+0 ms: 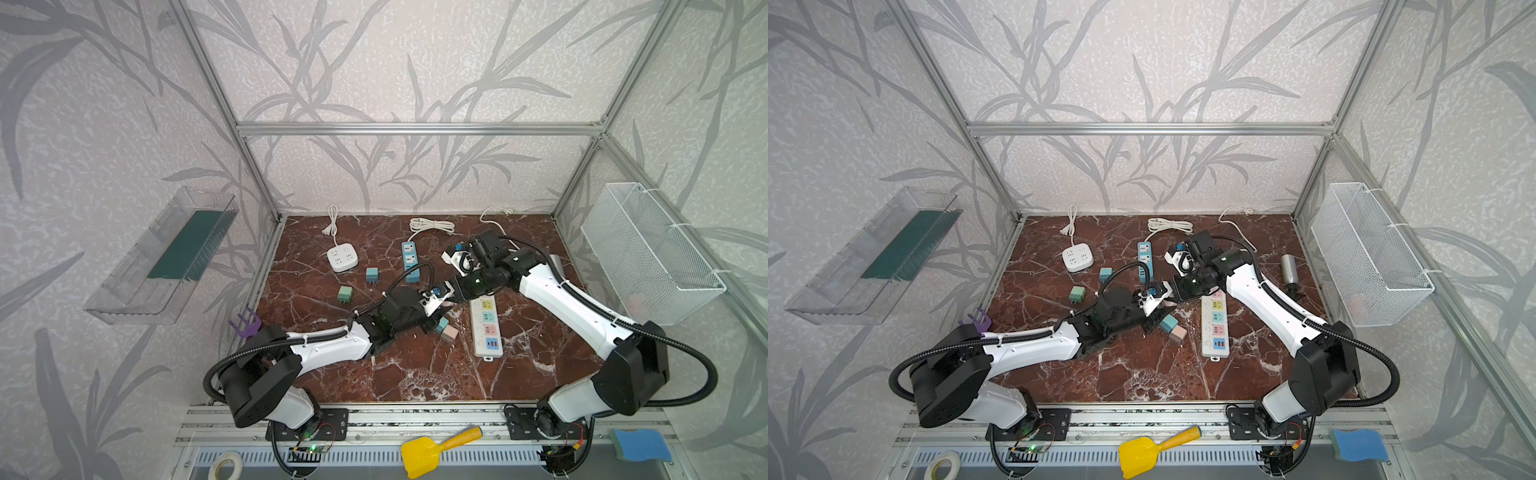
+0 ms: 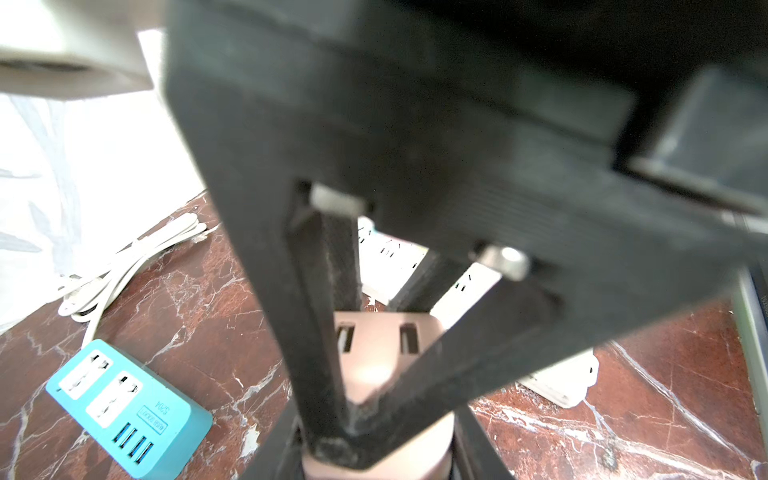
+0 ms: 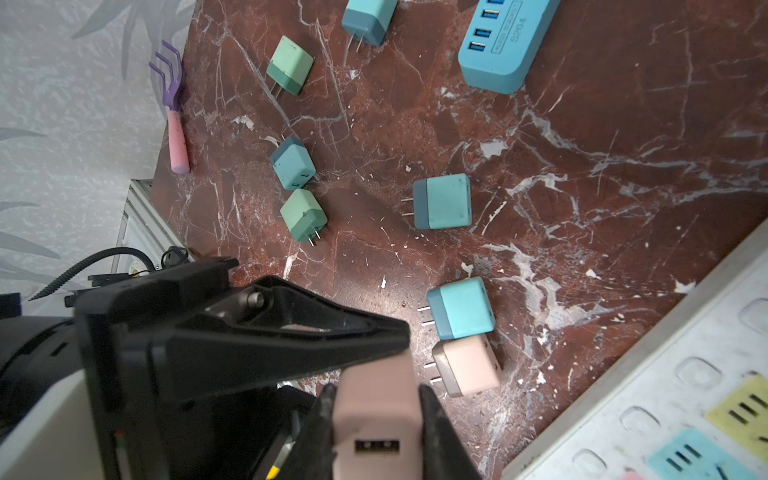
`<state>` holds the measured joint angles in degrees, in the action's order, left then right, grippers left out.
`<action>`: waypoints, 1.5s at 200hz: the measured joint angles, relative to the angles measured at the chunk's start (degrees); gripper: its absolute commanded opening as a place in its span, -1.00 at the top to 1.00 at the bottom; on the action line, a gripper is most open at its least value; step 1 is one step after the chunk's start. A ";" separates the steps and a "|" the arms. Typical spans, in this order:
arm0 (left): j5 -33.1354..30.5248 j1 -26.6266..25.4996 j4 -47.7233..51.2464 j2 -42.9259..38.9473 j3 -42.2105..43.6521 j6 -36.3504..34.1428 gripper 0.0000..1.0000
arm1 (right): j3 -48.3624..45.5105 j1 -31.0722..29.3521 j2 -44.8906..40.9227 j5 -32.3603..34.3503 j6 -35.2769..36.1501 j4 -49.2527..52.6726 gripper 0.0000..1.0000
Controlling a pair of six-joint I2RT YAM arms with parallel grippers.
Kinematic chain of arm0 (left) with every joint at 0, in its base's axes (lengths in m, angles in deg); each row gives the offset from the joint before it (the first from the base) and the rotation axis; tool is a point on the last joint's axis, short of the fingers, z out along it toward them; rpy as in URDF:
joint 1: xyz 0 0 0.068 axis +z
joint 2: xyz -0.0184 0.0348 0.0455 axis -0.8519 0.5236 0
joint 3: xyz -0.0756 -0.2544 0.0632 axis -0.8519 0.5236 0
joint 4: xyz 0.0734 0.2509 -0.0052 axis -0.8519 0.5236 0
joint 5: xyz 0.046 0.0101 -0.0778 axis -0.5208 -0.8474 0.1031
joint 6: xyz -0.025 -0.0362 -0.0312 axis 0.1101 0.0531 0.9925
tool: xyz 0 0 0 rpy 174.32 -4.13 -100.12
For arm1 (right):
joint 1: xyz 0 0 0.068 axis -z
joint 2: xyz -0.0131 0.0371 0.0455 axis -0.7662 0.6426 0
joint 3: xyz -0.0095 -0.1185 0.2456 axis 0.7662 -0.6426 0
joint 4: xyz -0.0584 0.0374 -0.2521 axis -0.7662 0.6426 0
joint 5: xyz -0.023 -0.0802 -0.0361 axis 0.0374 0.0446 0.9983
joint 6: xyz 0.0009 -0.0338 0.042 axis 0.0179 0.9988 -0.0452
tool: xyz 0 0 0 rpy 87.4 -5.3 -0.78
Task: Insert the plug
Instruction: 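Lift the pink adapter with the left gripper while the right gripper takes it, then carry the pink adapter over the white strip's end socket while the left gripper withdraws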
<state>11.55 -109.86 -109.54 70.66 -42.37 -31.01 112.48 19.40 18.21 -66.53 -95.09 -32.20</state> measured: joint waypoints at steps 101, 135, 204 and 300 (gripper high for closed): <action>-25.16 0.11 -0.50 -8.39 -2.32 1.99 -0.84 | 4.57 3.17 0.22 16.46 -0.98 0.90 1.00; -36.06 3.65 4.46 -8.48 -8.87 8.39 -0.84 | 4.52 7.39 3.08 22.64 -0.74 -1.95 1.00; -39.60 6.01 11.30 -10.67 -8.61 14.73 -0.85 | 2.95 16.63 8.79 25.31 0.00 -9.27 1.00; -38.10 6.01 13.99 -10.71 -8.61 16.79 -0.84 | 0.48 18.62 14.78 23.58 -0.90 -11.19 1.00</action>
<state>-26.54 -103.85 -95.55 59.95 -50.98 -14.22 112.96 38.03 32.98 -42.94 -95.99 -43.39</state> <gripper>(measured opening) 0.919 0.287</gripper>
